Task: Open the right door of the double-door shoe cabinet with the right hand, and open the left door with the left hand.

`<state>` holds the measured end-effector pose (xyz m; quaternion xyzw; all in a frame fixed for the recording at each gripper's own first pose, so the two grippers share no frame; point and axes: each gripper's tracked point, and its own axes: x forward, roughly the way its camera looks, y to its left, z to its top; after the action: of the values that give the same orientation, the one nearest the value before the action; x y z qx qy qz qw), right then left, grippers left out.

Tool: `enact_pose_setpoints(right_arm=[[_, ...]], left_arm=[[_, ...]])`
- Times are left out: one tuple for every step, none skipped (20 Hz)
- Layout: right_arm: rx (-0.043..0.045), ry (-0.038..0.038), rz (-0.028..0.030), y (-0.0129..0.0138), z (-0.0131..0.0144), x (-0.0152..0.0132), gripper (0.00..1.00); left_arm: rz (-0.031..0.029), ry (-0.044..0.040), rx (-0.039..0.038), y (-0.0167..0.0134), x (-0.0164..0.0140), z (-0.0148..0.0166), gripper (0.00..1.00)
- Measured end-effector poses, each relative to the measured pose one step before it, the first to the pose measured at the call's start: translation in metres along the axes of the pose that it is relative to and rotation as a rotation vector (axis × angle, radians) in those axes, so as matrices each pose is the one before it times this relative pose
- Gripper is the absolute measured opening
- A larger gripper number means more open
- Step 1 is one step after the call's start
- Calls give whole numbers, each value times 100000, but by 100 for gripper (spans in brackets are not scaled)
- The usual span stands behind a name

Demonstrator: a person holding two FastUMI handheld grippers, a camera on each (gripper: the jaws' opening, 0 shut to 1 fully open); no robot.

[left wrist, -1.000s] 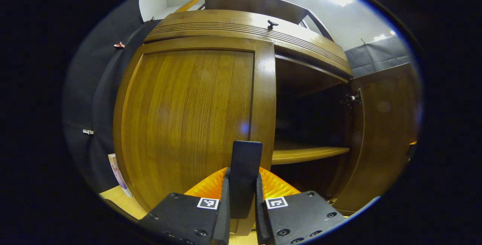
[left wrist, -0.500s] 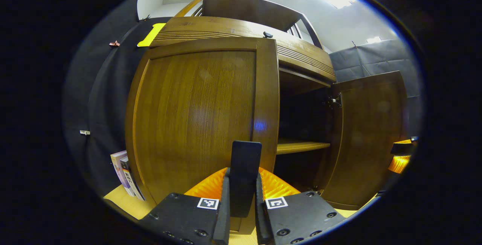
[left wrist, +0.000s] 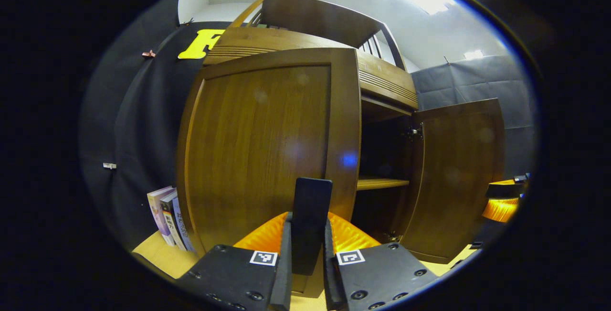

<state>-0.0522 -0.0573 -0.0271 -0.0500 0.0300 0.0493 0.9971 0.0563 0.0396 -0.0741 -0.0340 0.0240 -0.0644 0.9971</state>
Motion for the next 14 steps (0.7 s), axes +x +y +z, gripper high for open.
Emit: enact_pose_setpoints(right_arm=[[723, 502, 806, 414, -58, -50, 95], [963, 354, 839, 438, -93, -134, 96], [902, 195, 667, 348, -22, -52, 96], [831, -50, 762, 340, -79, -9, 96], [624, -63, 781, 355, -57, 70, 96], [530, 87, 769, 385, -93, 221, 98], [418, 254, 1010, 497, -161, 208, 99], [252, 389, 1340, 590, -231, 119, 99], [102, 157, 1570, 632, -231, 70, 95], [-64, -80, 1593, 695, 7, 171, 98], [-271, -157, 1493, 663, 51, 271, 97], [-657, -162, 1061, 588, 3, 322, 99], [-1022, -394, 128, 437, 50, 222, 98], [-1130, -671, -285, 293, 58, 212, 98]], left_arm=[[581, 119, 619, 84, -531, 73, 31], [596, 80, 738, 247, -571, 127, 30], [435, 25, 334, -74, -289, -41, 30], [297, -10, 5, 275, -503, -24, 30], [242, 118, -44, 266, -521, 13, 30], [426, 59, 219, 249, -649, 86, 31], [622, 386, 471, 461, -620, 78, 31], [677, 67, 514, 355, -678, 171, 31], [769, 53, 359, 451, -633, 63, 29], [695, -56, 0, 446, -578, 70, 30], [562, -35, -56, 814, -812, -172, 30], [647, 70, -301, 452, -487, 70, 32], [695, 212, -518, 401, -444, -4, 29], [521, 269, 60, -17, -152, 207, 30]])
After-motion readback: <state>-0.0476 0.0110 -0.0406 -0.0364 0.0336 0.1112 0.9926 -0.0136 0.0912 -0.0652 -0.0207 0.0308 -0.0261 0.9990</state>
